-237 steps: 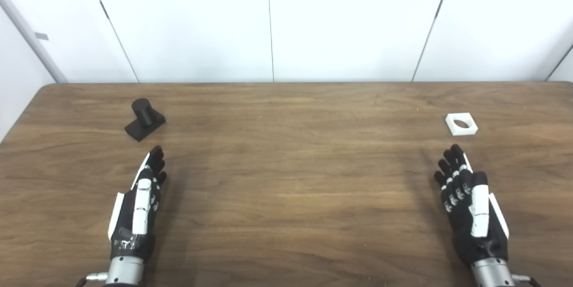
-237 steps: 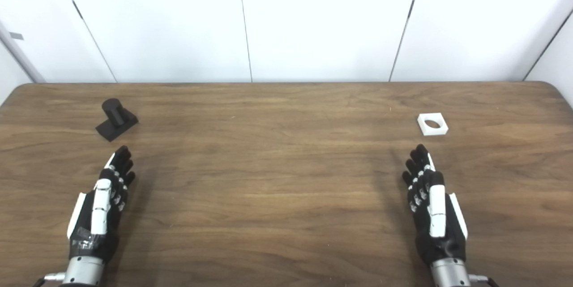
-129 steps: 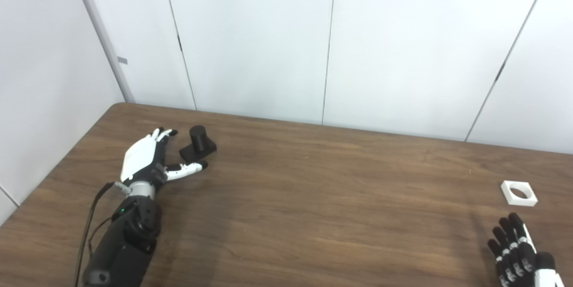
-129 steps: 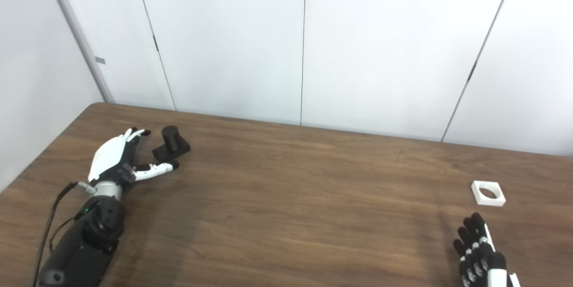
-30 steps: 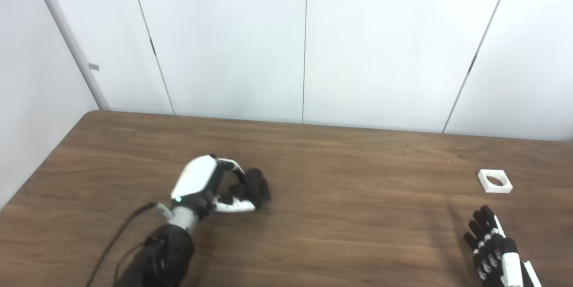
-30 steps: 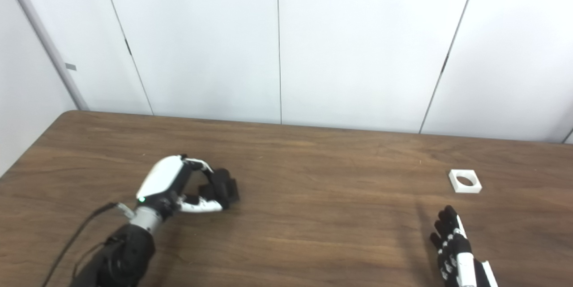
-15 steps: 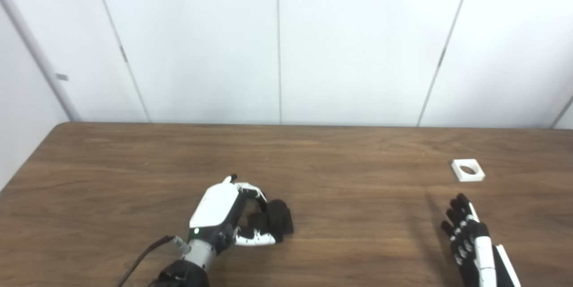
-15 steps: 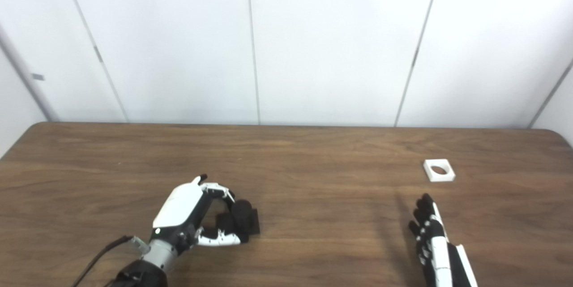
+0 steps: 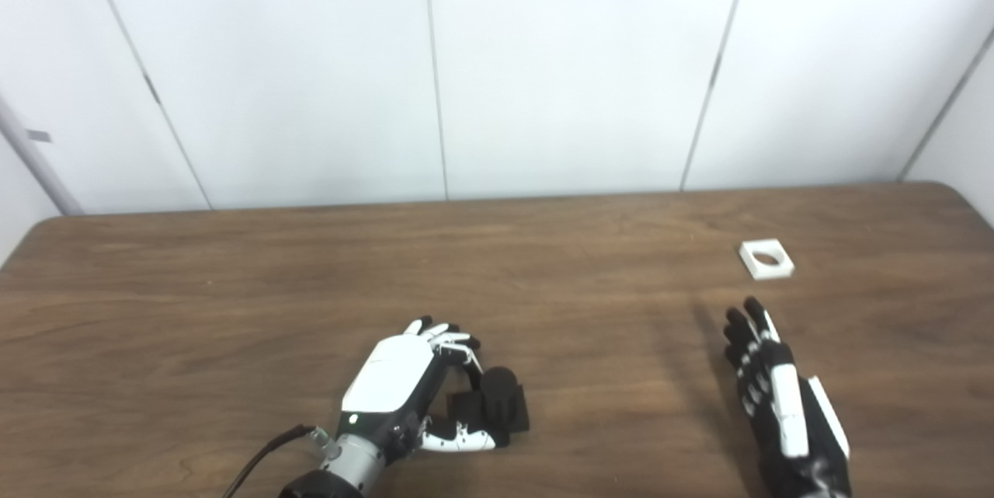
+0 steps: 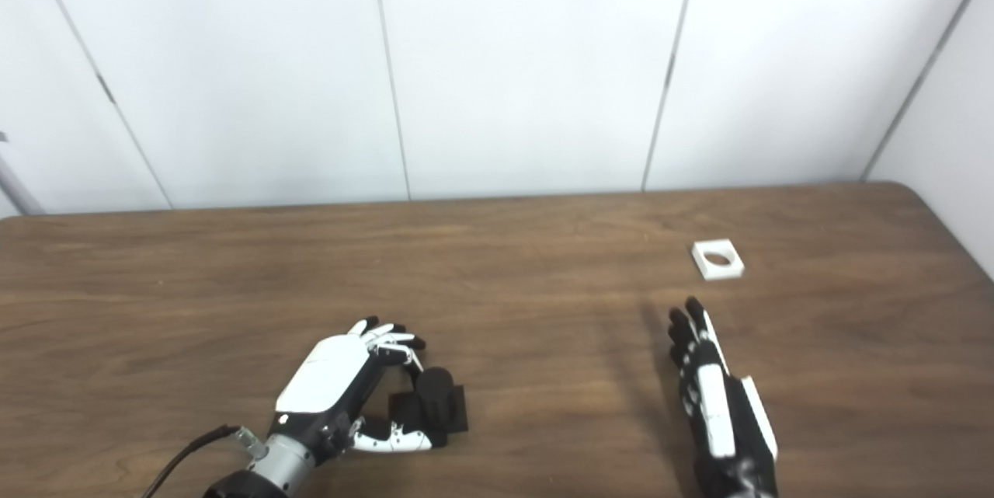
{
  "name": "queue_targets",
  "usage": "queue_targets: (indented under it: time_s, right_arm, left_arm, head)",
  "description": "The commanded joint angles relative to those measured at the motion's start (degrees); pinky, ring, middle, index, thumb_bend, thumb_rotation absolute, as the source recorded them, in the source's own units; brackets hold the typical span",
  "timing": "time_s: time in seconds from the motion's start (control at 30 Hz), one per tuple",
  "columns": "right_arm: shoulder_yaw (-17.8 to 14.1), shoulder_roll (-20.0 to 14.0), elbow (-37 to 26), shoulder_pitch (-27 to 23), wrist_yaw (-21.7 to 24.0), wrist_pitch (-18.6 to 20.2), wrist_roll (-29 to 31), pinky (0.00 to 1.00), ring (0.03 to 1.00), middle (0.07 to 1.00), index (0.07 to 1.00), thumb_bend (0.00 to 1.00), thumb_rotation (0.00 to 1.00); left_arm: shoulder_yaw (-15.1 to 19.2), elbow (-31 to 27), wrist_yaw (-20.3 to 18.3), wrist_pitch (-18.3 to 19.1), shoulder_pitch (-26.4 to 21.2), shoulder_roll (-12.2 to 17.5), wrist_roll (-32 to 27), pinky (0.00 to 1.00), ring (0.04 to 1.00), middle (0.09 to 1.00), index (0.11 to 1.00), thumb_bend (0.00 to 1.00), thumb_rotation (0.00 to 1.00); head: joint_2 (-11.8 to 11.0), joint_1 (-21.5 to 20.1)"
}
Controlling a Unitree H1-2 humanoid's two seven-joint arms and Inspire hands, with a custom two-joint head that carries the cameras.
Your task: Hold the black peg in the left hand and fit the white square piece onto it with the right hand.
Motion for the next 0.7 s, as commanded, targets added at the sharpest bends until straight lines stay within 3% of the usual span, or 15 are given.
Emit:
queue_targets:
  time_s: [0.0, 0.27, 0.4, 0.6, 0.67]
  right_arm:
    - [0.0, 1.3, -1.9, 1.2, 0.1, 1.6, 0.0, 1.0, 0.994, 0.967, 1.0, 0.63, 1.0]
    - [-3.0, 0.1, -5.5, 0.0, -0.6, 4.6, 1.7, 1.0, 0.987, 0.971, 0.982, 0.61, 0.99]
    - [-4.2, -0.9, -6.8, -1.9, -2.0, 6.4, -1.7, 0.96, 0.942, 0.926, 0.9, 0.56, 0.76]
    - [-6.8, -0.9, -8.1, -5.6, -3.7, 9.0, -2.6, 0.91, 0.905, 0.876, 0.78, 0.59, 0.37]
    - [-6.7, -1.9, -8.2, -6.8, -4.5, 9.5, -6.8, 0.88, 0.895, 0.855, 0.749, 0.62, 0.32]
  left_arm:
    - [-1.1, -0.3, -0.7, -1.7, 0.9, 0.1, 1.4, 1.0, 0.901, 0.81, 0.483, 0.52, 0.06]
    - [-1.6, 0.2, -1.1, -2.8, 2.1, 0.0, 2.0, 1.0, 0.894, 0.806, 0.483, 0.52, 0.06]
    - [-1.7, 0.5, -1.4, -3.1, 2.2, 0.2, 1.9, 1.0, 0.889, 0.805, 0.483, 0.52, 0.06]
    - [-1.7, 0.2, -2.2, -3.0, 1.9, 0.7, 2.3, 1.0, 0.881, 0.793, 0.483, 0.52, 0.06]
    - [-1.9, 0.2, -2.2, -3.3, 1.9, 0.8, 2.4, 1.0, 0.876, 0.787, 0.483, 0.52, 0.06]
  head:
    - [0.0, 0.0]
    - [1.7, -1.6]
    - [2.3, -2.5]
    - [3.2, -3.8]
    - [3.3, -4.1]
